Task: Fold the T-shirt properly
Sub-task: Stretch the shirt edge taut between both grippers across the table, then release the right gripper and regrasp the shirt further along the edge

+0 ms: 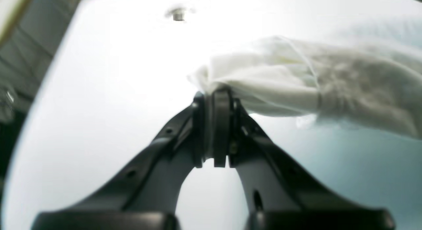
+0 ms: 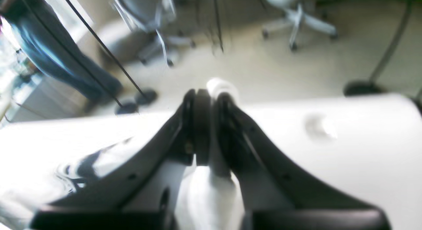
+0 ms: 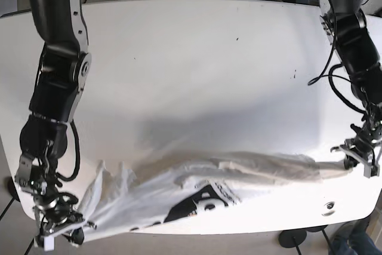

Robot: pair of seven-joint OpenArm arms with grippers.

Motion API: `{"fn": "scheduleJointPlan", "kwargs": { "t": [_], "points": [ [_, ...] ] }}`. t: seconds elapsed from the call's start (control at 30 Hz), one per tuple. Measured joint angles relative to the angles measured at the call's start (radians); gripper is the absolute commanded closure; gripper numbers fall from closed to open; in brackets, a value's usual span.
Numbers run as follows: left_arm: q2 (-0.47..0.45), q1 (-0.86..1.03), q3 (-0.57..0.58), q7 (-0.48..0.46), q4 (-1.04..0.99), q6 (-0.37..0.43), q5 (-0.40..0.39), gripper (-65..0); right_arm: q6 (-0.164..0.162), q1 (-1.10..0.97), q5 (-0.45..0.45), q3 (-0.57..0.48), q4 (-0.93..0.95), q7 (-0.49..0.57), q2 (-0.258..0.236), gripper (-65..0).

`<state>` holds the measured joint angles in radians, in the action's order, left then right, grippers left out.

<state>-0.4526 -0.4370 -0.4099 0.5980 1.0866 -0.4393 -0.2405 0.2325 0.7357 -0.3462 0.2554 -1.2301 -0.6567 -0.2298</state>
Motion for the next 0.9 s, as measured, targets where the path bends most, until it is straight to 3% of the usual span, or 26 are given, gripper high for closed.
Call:
{"fn": "scheduleJointPlan", "kwargs": {
  "t": [0.1, 0.37, 0.57, 0.83, 0.9],
  "points": [
    [0.01, 0.18, -0.033, 0.006, 0.023, -0.049, -0.007, -0.6, -0.003, -0.24, 0.0, 0.051, -0.151, 0.0, 0.001, -2.1],
    [0.065, 0.534, -0.188, 0.0, 0.226, -0.06, -0.015, -0.6, 0.012, -0.704, -0.003, 0.184, -0.441, -0.033, 0.008, -2.2],
    [0.066, 0.605, -0.282, -0.005, 0.249, -0.139, -0.015, -0.6, 0.019, -0.846, -0.013, 0.241, -0.516, -0.03, 0.008, -2.2],
    [0.064, 0.644, -0.301, -0.011, 0.253, -0.143, -0.015, -0.6, 0.018, -1.001, -0.017, 0.315, -0.516, -0.028, 0.046, -2.7],
    [0.063, 0.65, -0.302, -0.01, 0.253, -0.142, -0.013, -0.6, 0.058, -1.011, -0.005, 0.314, -0.534, -0.037, 0.067, -3.5]
  ]
}}
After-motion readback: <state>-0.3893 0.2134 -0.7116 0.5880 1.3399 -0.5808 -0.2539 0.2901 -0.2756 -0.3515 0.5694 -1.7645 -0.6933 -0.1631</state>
